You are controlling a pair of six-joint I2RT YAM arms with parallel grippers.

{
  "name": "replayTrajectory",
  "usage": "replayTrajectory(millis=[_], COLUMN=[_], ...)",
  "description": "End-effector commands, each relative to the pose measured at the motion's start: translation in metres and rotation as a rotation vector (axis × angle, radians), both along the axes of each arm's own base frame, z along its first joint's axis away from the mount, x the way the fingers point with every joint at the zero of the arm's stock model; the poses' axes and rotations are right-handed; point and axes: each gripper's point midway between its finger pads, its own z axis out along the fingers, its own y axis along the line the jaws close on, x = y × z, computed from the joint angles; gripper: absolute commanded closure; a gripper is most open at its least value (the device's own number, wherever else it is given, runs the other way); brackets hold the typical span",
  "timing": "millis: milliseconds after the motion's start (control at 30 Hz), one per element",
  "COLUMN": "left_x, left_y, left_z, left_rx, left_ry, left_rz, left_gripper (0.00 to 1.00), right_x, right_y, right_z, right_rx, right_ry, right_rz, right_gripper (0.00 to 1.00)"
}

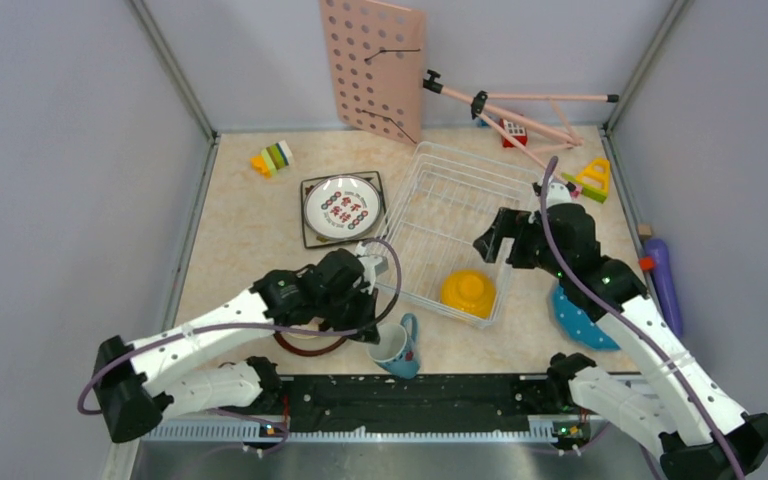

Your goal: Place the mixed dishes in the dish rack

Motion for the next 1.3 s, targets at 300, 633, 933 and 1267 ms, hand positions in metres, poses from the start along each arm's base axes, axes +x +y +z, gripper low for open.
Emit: replayTrajectory(millis=[300,633,933,1267], left_x=[0.028,0.085,0.098,0.102], left_y=[-0.042,-0.041,-0.054,-0.063], left_z=[0.188,0.244,0.266,0.268], left_rx=[-0.647,-0.986,-1.164,-1.213], left_ry=[-0.236,-0.250,-0.221,-0.180], left_rz=[0.006,0.046,0.022,-0.026], left_gripper=[1.00,1.00,1.00,1.00], right_x=[-0.043,-0.067,-0.078,-0.077], right_y=[0.080,0.105,0.114,0.117], right_z=[0.084,0.117,0.135,0.145], right_rx=[0.429,0.762,0.905,0.980], right_ry=[-0.209,-0.283,-0.309,-0.284], right_rz=[0.461,0.630,0.722,0.715], right_gripper=[0.03,0.01,0.01,0.03])
